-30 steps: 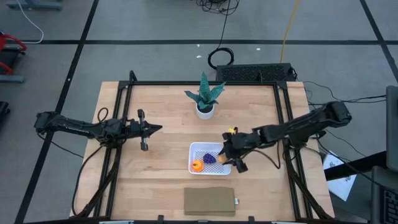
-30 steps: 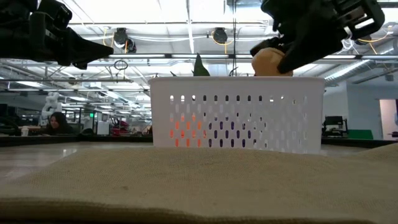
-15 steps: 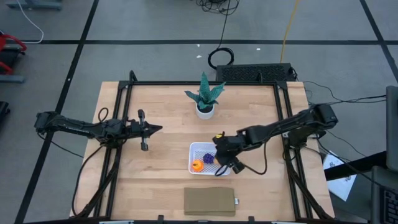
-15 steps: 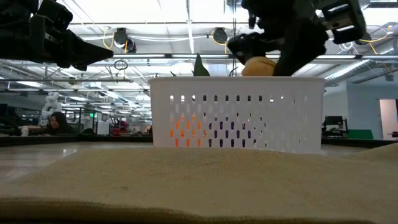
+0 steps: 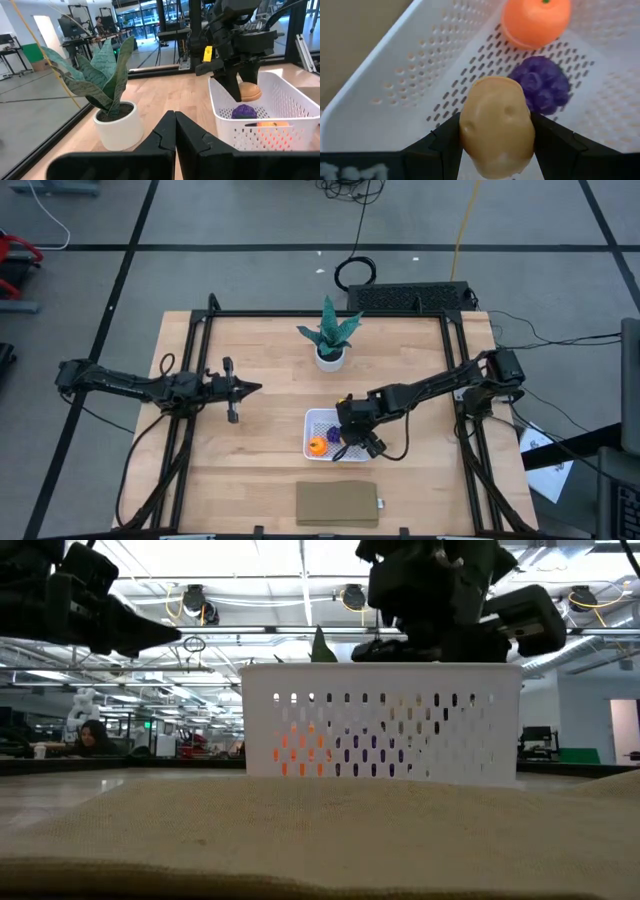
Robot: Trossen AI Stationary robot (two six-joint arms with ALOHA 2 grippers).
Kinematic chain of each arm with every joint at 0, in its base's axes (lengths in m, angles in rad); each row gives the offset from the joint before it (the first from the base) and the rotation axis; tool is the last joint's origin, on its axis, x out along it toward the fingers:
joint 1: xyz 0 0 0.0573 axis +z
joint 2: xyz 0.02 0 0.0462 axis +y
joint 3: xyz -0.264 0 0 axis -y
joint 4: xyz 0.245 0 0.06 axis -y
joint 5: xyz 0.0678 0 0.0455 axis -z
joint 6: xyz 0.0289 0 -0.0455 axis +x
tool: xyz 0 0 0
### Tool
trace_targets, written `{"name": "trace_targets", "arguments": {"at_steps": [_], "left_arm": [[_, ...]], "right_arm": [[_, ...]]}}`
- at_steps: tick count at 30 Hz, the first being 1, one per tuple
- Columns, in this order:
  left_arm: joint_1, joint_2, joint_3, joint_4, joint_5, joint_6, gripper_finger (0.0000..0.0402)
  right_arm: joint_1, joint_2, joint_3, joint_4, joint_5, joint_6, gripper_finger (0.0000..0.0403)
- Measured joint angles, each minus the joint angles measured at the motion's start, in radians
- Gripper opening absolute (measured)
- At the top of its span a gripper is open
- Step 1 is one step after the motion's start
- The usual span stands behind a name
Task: Pick and placing Produce into tupperware
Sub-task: Put the brown potato into the white basket
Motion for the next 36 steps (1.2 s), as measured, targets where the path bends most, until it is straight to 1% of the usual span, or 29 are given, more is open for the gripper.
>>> {"name": "trace_targets", "arguments": {"at_steps": [2, 9, 16, 22, 24, 29, 36], "left_arm": [[0.000, 0.000, 0.000, -0.007, 0.000, 0.001, 0.0001], [0.000, 0.000, 0.000, -0.015, 0.000, 0.004, 0.0001], [0.000, 0.000, 0.000, -0.015, 0.000, 0.004, 0.0001], [0.000, 0.000, 0.000, -0.015, 0.000, 0.004, 0.0001], [0.000, 0.000, 0.000, -0.015, 0.000, 0.004, 0.0001], [0.000, 0.000, 0.000, -0.015, 0.000, 0.009, 0.0001], [0.000, 0.000, 0.000, -0.015, 0.000, 0.026, 0.0001]], "right_arm": [[-0.001, 0.013, 0.000, 0.001, -0.018, -0.004, 0.0191], [0.004, 0.026, 0.000, 0.006, -0.019, -0.051, 0.0191], [0.003, 0.025, 0.001, -0.012, -0.021, -0.173, 0.0191], [-0.015, 0.024, 0.001, -0.012, -0.020, -0.238, 0.0191], [-0.024, 0.024, 0.001, -0.010, -0.020, -0.243, 0.0191], [-0.043, 0.024, 0.001, -0.013, -0.017, -0.197, 0.0191], [-0.041, 0.027, 0.000, -0.014, -0.012, -0.200, 0.0192]]}}
